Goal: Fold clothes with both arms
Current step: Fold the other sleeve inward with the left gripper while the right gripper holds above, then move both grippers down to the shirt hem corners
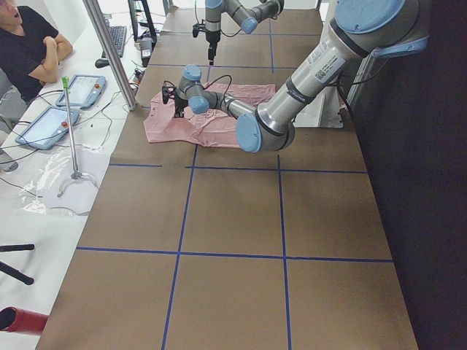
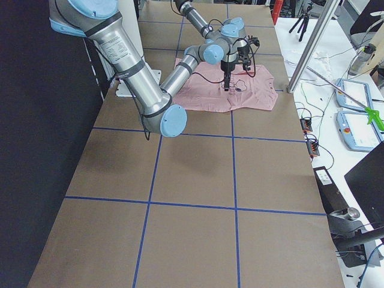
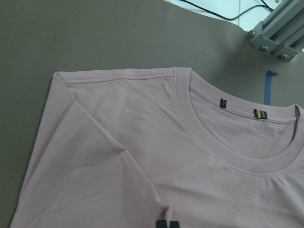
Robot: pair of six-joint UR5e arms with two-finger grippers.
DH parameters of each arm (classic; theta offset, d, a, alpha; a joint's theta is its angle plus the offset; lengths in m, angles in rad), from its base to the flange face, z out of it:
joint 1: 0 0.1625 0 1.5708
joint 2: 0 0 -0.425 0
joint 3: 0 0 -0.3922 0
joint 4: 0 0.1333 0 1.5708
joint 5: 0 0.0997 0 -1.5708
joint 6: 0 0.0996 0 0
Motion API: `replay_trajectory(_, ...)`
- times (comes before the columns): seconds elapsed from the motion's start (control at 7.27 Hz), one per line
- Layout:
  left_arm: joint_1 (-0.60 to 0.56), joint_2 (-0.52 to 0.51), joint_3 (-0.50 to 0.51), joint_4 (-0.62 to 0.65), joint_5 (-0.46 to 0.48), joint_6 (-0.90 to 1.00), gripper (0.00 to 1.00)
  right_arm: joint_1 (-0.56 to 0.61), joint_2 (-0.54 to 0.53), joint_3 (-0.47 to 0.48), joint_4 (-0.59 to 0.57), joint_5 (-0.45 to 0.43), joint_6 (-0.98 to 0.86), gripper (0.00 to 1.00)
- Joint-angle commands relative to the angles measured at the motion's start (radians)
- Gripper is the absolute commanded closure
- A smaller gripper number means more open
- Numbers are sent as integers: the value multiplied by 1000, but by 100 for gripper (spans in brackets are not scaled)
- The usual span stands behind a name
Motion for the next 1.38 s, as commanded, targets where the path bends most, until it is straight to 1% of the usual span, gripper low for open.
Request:
replay_trajectory(0.0,14,-2,-20,-39,14,-3,0,2,-17,-5,34,-2,-1,0)
replay_trajectory(0.14,11,-2,-50,-37,9,-6,0,2,-17,-5,39,-2,-1,0)
replay_trajectory(0.28,11,24,-117,-25,6,-6,0,2,-20,4,39,-1,13,0)
replay_trajectory(0.41,14,116,-252,-10,-36,-6,0,0,-40,39,39,-2,17,0)
replay_trajectory(0.55,15,221,-402,51,-99,5,0,-14,-101,111,39,-4,31,0)
replay_trajectory(0.69,15,288,-508,120,-106,26,0,-47,-165,181,40,-12,34,0)
replay_trajectory(0.83,53,356,-637,236,-104,81,0,-81,-230,254,40,-13,116,0)
replay_trajectory(0.96,84,436,-755,289,-101,127,0,-165,-262,306,60,-112,197,0)
replay_trajectory(1.1,86,537,-869,289,-103,129,0,-298,-320,357,69,-242,309,0)
replay_trajectory(1.24,87,615,-953,291,-101,129,0,-416,-333,401,71,-330,420,0)
